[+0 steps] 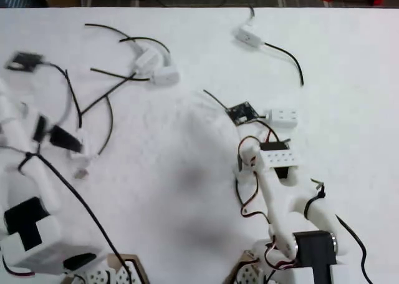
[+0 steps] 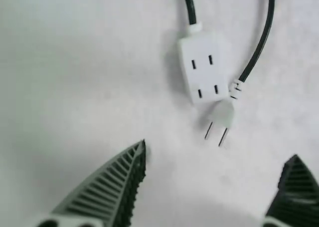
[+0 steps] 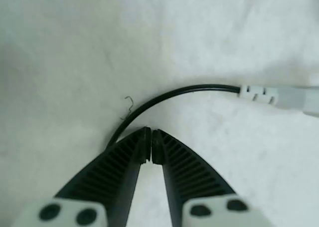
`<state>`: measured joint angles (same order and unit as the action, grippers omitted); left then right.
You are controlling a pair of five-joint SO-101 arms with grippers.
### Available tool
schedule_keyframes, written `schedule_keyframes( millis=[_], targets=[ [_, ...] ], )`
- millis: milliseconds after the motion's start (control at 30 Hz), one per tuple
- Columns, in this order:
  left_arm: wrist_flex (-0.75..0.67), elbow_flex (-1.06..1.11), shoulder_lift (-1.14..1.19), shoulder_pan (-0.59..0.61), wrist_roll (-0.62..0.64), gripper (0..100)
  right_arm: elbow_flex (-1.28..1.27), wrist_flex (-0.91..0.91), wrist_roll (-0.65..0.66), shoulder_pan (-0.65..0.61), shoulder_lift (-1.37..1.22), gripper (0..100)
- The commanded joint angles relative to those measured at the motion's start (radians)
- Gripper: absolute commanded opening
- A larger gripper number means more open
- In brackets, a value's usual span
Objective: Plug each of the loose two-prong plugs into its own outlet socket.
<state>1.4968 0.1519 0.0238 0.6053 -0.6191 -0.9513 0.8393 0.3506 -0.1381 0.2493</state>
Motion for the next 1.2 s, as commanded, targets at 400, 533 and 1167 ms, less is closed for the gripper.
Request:
schedule_keyframes(
  millis=[400, 533, 1167],
  targets=[
    [-0.489, 0.169, 0.209, -0.091, 0.0, 35, -0.003, -0.005, 0.003, -0.012, 0.033, 2.2],
    [-0.575, 0.167, 0.237, -0.091, 0.0, 23, -0.003, -0.007, 0.003, -0.012, 0.033, 2.2],
    [-0.21, 0.034, -0.076, -0.26, 0.048, 2, -0.003, -0.021, -0.005, -0.012, 0.033, 2.2]
  ],
)
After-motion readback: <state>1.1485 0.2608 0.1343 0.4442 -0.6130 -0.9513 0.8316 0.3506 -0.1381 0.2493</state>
